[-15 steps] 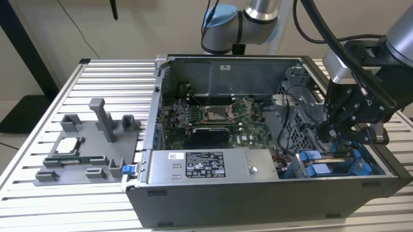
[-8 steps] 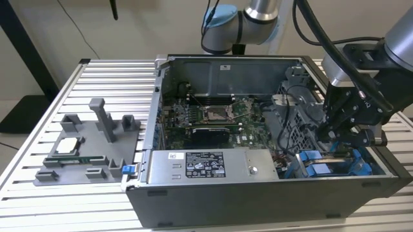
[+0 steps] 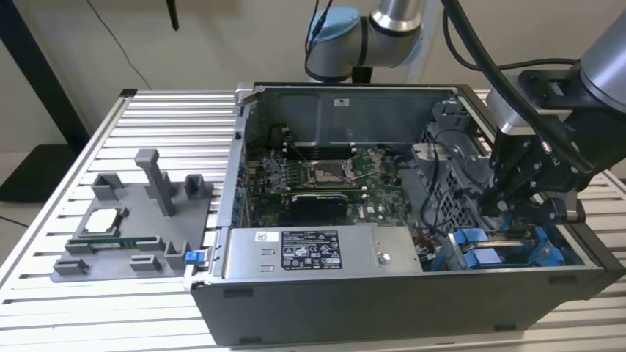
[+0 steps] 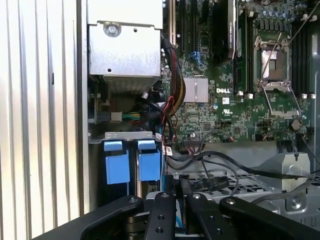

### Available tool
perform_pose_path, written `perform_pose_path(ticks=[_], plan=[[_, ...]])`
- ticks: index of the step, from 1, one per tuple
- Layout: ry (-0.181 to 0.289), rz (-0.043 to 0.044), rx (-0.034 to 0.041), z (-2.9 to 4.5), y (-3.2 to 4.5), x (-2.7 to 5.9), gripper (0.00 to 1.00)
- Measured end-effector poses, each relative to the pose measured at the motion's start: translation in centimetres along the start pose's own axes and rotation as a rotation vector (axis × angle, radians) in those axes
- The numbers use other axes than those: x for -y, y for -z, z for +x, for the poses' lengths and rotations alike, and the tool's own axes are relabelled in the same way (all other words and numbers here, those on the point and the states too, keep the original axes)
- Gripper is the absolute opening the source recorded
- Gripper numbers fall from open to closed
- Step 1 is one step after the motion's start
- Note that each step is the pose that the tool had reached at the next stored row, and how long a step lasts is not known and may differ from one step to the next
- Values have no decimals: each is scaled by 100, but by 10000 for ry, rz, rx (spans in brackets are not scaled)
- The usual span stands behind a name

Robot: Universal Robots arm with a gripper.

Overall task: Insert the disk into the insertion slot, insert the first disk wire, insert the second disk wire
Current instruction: 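Insert the second disk wire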

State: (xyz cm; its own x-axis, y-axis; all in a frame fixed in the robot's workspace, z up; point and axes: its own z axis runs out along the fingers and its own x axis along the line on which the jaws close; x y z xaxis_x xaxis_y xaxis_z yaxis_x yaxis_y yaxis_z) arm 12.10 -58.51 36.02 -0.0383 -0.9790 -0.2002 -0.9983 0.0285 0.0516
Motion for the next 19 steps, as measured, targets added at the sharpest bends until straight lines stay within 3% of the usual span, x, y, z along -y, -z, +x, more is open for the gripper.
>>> perform_pose_path(ticks=[6,19], plan=[[45,213,5,13,-63,4,0],[50,264,-31,17,-83,9,0]])
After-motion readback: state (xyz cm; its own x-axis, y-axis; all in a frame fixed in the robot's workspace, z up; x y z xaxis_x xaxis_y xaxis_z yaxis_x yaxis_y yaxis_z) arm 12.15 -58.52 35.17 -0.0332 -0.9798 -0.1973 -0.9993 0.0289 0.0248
